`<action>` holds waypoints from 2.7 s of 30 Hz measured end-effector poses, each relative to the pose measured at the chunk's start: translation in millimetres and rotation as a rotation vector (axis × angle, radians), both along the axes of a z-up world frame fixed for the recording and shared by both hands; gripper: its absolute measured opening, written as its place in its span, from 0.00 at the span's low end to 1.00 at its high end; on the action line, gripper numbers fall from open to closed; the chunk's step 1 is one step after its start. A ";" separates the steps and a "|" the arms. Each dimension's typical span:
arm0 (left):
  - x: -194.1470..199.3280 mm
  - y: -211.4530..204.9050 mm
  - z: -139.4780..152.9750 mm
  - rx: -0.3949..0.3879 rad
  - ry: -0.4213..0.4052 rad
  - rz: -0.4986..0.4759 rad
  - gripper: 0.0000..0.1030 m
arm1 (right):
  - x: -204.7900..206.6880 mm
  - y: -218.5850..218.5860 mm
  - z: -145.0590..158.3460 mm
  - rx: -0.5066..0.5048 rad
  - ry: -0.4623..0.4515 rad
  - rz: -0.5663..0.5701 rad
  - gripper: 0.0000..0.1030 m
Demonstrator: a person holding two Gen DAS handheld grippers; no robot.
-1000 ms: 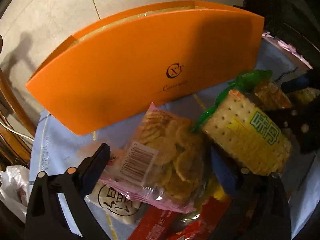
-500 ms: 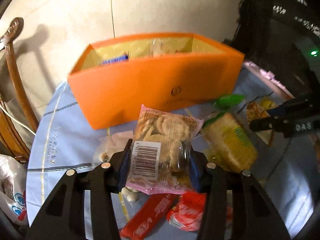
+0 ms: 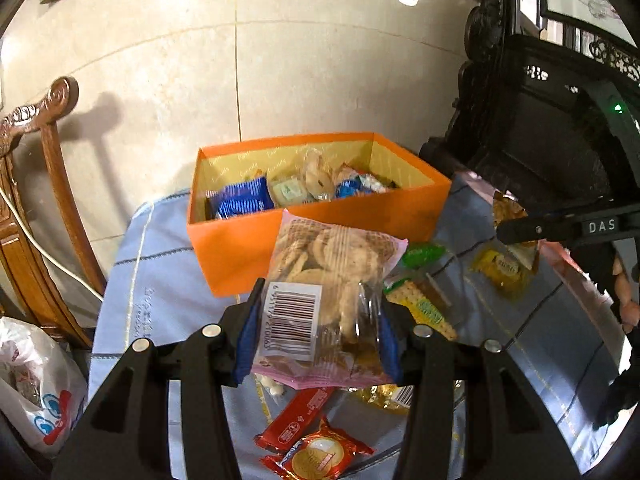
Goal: Organize snacks
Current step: 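Lift both bags over the orange box and release them inside, then grasp a yellow cake pack with the right tool while the left tool grasps a red biscuit pack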
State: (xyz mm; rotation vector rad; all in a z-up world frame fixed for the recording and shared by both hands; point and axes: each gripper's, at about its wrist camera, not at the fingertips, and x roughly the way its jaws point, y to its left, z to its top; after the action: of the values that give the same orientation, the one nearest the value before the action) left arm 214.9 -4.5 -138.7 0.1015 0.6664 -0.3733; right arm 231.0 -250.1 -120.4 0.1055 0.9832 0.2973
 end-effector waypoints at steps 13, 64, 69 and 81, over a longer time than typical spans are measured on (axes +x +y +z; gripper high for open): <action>77.3 -18.9 78.5 0.025 -0.065 0.049 0.47 | 64.6 5.4 92.4 -0.039 -0.142 0.006 0.37; -38.2 19.2 -96.9 0.193 0.197 0.216 0.87 | -50.7 113.2 -111.1 -0.230 0.145 0.132 0.82; -45.0 30.7 -123.4 0.134 0.230 0.268 0.88 | -52.3 125.9 -129.3 -0.266 0.143 0.172 0.82; -53.8 11.6 -121.3 0.081 0.191 0.153 0.44 | -58.3 115.3 -140.7 -0.241 0.143 0.228 0.58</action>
State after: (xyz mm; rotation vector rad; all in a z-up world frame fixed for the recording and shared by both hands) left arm 161.1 7.1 -260.0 0.0920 0.8723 -0.2104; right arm 172.7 -134.9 -261.1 -0.2094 1.1684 0.3814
